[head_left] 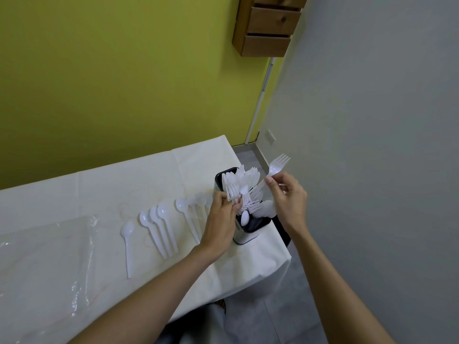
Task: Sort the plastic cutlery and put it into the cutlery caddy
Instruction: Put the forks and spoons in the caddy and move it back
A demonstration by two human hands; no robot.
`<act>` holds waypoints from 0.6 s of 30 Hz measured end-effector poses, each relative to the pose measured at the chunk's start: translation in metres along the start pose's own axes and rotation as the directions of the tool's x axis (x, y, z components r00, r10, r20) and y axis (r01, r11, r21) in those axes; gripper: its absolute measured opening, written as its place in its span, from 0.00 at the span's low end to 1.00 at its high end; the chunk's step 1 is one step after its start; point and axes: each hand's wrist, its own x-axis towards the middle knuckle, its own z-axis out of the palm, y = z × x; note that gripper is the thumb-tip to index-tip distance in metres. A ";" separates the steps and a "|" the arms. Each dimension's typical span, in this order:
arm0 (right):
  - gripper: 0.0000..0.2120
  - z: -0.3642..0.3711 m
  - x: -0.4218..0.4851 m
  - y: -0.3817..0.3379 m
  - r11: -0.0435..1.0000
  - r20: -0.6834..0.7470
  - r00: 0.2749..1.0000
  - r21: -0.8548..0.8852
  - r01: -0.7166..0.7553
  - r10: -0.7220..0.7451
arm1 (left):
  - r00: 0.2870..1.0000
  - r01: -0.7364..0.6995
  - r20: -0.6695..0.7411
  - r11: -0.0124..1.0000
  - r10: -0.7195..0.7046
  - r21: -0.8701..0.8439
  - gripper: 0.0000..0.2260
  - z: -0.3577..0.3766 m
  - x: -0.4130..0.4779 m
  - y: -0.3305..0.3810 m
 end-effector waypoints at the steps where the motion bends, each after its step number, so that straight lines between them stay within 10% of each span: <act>1: 0.07 -0.002 0.002 0.001 1.000 -0.019 1.000 0.011 -0.001 0.001 | 1.000 0.017 0.021 1.000 -0.017 0.007 0.10 0.000 0.000 -0.002; 6: 0.04 -0.002 0.003 0.000 0.995 -0.150 0.989 0.097 0.031 -0.016 | 0.997 0.065 0.048 0.995 -0.062 -0.076 0.05 -0.003 0.003 -0.002; 12: 0.02 0.009 0.003 0.009 0.976 0.182 0.983 -0.206 0.076 -0.038 | 0.991 0.123 0.061 0.986 -0.116 -0.113 0.06 -0.004 0.001 -0.009; 18: 0.06 0.008 0.016 -0.004 0.968 0.091 0.990 -0.216 0.129 -0.111 | 0.999 -0.026 -0.041 0.998 0.028 0.050 0.07 -0.010 0.004 -0.010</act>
